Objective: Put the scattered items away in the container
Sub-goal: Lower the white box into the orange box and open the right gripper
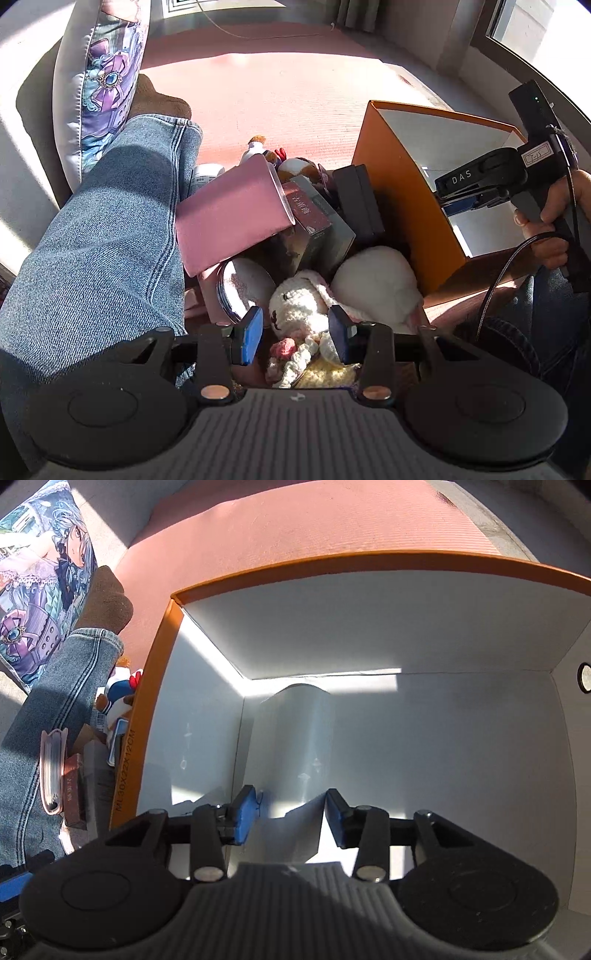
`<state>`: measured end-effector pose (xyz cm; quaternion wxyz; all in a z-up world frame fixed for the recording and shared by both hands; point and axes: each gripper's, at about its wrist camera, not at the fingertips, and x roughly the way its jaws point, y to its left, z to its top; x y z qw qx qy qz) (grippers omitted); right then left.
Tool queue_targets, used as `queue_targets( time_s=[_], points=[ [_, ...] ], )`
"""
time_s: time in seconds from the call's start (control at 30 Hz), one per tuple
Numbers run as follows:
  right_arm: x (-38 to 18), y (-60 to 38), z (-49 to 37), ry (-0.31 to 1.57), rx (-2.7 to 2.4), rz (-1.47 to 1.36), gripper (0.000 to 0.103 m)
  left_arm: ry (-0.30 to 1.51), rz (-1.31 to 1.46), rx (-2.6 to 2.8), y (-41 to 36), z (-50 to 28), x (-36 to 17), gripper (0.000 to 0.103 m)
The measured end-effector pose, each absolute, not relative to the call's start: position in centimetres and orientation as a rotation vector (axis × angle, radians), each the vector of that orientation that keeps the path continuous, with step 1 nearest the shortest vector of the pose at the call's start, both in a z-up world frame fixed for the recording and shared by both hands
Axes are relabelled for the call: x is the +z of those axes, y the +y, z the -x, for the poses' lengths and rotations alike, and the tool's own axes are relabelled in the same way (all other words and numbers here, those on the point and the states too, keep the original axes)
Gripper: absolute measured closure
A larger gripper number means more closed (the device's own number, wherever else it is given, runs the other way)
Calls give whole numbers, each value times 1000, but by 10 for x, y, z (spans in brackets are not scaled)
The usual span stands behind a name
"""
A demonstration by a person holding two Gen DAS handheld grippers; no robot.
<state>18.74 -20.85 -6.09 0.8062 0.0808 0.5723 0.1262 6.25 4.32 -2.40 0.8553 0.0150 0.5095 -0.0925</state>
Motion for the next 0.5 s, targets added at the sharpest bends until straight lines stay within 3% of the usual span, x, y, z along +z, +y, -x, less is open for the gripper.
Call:
queue_targets(
  time_s=[0.27,0.5],
  points=[
    [-63,-201,-206,1304,305,-110,53,1075,-35,-186,43,-62,-25,57],
    [-67,-197,-207,1342,297,-73,40,1081,-26,-180,47,-61,-27,57]
  ],
)
